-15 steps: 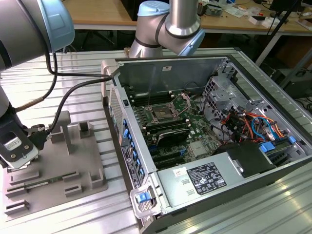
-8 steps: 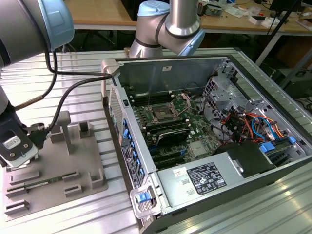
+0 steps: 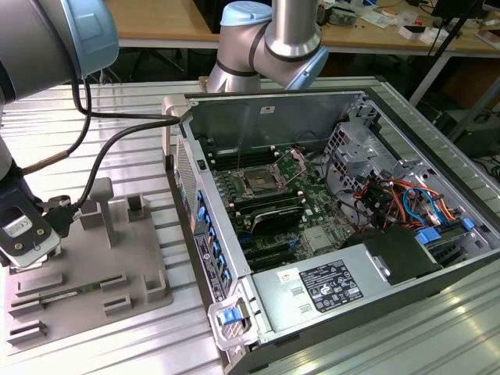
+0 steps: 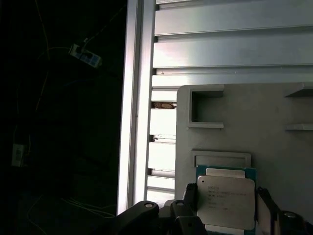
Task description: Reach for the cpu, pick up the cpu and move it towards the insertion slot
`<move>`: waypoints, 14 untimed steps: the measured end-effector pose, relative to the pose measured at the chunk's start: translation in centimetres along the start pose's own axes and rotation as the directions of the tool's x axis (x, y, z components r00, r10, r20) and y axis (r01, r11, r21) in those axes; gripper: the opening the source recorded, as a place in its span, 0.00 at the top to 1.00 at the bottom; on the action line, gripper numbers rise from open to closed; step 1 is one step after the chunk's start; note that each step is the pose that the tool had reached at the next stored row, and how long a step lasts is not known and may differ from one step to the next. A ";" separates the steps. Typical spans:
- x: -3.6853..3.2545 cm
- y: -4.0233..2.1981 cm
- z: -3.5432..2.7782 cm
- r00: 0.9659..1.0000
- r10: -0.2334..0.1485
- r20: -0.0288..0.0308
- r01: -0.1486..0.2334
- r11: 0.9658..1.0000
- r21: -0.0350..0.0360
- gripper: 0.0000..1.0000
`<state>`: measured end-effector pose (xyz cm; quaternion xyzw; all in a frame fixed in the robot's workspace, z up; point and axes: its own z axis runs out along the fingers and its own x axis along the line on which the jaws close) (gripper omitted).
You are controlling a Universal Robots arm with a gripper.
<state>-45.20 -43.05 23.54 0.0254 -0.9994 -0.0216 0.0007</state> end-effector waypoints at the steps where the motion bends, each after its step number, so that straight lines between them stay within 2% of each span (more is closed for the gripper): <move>1: 0.00 0.00 -0.03 1.000 0.000 0.000 0.000 1.000 0.000 0.45; 14: 0.00 0.01 -0.38 1.000 0.000 0.000 0.000 1.000 0.000 0.45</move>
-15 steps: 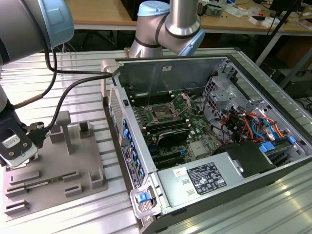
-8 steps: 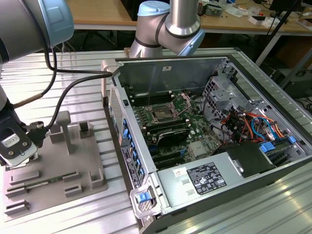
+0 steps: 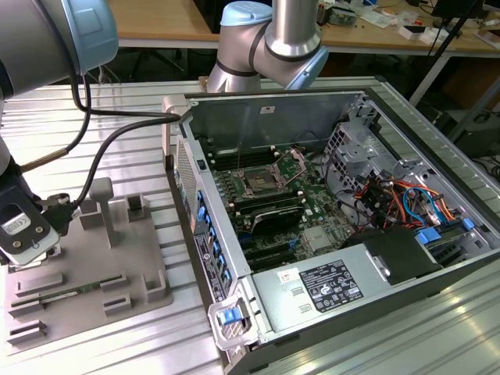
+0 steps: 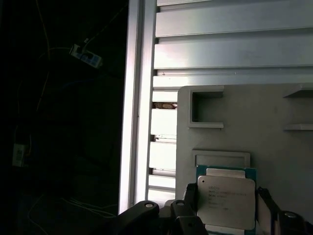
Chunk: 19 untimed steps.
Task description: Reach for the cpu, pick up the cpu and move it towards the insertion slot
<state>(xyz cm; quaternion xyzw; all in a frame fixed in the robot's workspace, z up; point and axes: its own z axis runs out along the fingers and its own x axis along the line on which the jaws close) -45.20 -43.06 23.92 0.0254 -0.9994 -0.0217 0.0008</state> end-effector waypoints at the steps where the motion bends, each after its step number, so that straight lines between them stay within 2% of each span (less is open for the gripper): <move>1: 0.00 0.00 -0.02 1.000 0.000 0.000 0.000 1.000 0.000 0.45; 19: 0.00 0.03 -0.59 1.000 0.000 0.000 0.000 1.000 -0.003 0.45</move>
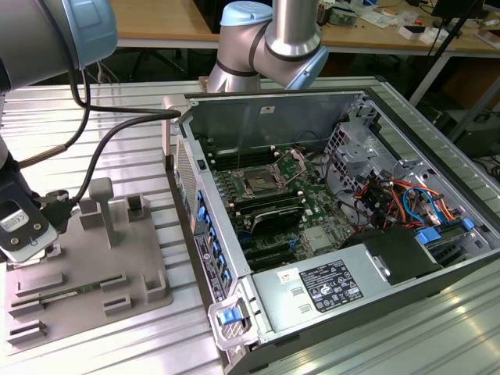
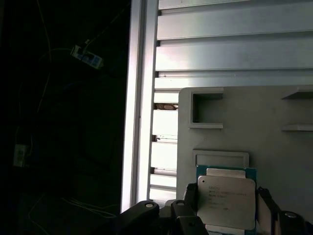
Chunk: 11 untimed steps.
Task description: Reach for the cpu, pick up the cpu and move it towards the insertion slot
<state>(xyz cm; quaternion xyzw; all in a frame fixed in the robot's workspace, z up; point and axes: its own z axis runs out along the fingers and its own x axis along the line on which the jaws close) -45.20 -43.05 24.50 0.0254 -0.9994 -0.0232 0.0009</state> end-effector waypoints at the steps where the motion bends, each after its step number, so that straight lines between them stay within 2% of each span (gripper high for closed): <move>1: 0.00 0.00 -0.01 1.000 0.000 0.000 0.000 1.000 0.000 0.45; 11: 0.00 0.02 -0.40 1.000 0.000 -0.001 0.000 1.000 -0.001 0.45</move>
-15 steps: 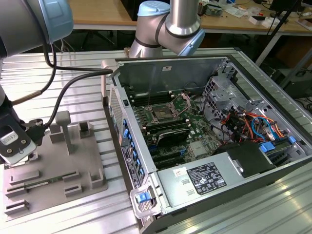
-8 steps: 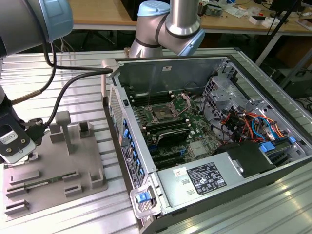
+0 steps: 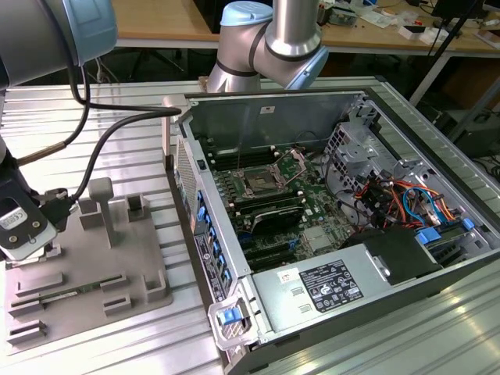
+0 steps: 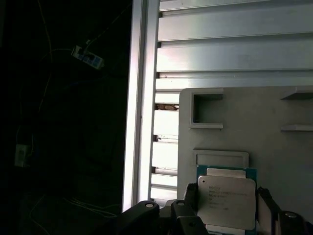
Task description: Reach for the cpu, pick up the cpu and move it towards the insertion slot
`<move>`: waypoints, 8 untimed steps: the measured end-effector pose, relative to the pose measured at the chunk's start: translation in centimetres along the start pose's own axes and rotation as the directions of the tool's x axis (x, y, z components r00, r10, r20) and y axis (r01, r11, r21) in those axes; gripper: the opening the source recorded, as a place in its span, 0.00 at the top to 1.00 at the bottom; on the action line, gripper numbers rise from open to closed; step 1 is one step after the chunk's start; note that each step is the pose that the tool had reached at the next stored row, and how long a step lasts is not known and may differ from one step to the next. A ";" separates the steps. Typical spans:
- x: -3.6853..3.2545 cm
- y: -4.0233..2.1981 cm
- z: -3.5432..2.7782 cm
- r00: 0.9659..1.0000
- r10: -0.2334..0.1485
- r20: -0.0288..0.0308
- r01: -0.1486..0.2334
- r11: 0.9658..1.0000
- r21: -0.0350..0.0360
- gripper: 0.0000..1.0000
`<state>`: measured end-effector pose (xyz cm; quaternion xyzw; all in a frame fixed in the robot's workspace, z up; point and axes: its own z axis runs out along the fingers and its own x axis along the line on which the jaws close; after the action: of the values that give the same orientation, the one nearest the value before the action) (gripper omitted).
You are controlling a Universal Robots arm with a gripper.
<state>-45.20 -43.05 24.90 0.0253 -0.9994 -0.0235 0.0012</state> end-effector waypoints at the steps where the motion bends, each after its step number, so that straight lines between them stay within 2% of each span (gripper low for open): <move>1: 0.00 0.00 -0.04 1.000 0.000 0.000 0.000 1.000 0.000 0.45; 8: 0.00 0.02 -0.37 1.000 0.000 0.000 0.000 1.000 0.000 0.45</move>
<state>-45.20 -43.05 25.27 0.0253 -0.9994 -0.0235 0.0013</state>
